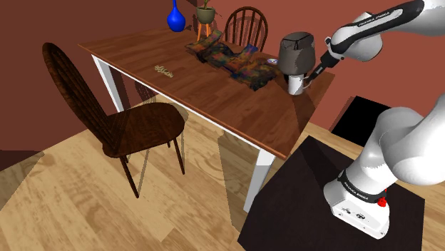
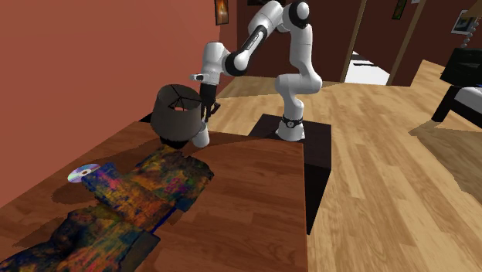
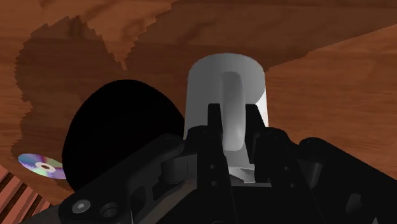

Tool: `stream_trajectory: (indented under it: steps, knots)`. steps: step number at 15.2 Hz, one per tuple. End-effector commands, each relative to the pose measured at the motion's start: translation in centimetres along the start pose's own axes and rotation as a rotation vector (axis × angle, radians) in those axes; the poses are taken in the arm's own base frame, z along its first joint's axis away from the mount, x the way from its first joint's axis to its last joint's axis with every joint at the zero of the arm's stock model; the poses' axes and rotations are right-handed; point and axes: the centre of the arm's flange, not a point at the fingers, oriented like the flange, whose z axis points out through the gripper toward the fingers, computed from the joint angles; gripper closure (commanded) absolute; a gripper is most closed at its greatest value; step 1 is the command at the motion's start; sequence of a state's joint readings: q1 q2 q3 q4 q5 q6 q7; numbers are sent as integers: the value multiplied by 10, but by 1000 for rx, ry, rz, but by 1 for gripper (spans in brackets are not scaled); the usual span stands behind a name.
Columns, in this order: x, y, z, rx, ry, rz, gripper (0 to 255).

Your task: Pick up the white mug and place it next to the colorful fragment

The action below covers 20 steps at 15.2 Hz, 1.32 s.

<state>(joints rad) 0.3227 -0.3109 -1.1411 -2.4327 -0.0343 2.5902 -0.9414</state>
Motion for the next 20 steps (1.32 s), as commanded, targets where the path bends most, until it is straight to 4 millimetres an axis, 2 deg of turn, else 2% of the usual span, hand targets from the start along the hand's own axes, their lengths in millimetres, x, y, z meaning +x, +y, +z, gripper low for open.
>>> stream_trajectory:
  steps: [1, 20]
  knots:
    - [3, 1, -11, -2, 1, 0, 255]
    - [40, 9, -104, -2, 1, 0, 255]
